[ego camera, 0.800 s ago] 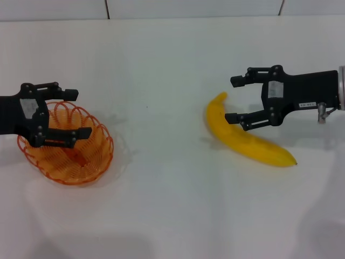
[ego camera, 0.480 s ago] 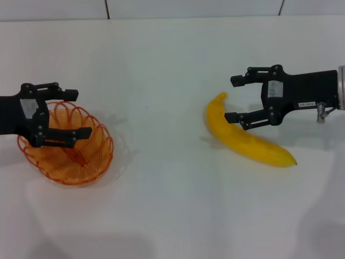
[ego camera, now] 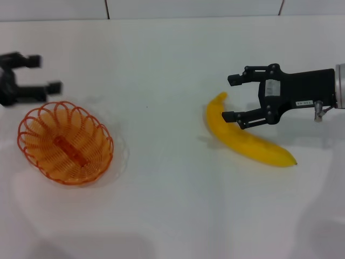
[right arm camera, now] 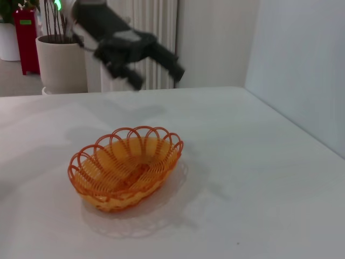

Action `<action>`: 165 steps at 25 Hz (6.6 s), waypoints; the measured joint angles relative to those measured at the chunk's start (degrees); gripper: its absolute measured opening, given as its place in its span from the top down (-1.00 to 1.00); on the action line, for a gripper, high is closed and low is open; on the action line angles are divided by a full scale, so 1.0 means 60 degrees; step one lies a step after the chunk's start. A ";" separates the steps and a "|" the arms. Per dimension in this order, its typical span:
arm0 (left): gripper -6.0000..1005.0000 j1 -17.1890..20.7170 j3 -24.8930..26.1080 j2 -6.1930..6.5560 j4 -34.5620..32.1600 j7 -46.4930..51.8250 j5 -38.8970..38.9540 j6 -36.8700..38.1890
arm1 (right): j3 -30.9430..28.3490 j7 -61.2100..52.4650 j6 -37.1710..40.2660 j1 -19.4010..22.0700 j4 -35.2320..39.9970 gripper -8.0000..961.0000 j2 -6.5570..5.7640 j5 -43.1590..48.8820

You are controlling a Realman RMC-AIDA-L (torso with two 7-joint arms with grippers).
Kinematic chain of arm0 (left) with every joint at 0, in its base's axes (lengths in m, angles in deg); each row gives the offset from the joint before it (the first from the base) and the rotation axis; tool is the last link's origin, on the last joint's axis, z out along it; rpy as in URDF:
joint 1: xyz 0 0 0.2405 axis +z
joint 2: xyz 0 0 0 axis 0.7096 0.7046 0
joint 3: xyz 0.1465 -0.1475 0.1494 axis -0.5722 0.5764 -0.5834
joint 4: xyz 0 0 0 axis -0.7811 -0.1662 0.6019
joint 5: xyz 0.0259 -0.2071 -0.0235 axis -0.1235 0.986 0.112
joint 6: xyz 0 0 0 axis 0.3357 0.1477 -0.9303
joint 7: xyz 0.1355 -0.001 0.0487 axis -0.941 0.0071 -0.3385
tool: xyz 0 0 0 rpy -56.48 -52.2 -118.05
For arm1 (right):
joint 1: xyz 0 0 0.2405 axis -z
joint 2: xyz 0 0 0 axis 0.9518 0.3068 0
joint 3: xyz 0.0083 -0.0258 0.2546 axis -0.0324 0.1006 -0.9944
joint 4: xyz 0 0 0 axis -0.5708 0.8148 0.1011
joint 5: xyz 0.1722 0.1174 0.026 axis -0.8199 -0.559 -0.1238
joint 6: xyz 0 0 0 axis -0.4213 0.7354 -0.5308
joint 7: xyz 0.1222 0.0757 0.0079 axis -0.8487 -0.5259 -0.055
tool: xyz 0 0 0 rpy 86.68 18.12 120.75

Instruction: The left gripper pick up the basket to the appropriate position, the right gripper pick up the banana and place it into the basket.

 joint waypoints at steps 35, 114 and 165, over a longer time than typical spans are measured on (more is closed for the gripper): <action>-0.80 -0.2080 0.0571 -0.0096 0.1003 0.3517 -0.5788 -0.1821 | 0.0000 -0.0014 -0.0001 -0.0027 -0.0036 -0.83 0.0019 0.0015; 0.88 -0.3133 0.0530 -0.0403 0.1734 0.3439 -0.4869 -0.1532 | 0.0059 -0.0267 -0.0001 -0.0188 -0.0103 -0.83 -0.0006 0.0093; 0.88 -0.3282 0.0581 -0.0649 0.4579 0.4035 -0.2608 -0.5137 | 0.0103 -0.0507 -0.0099 -0.0264 -0.0137 -0.83 -0.0011 0.0162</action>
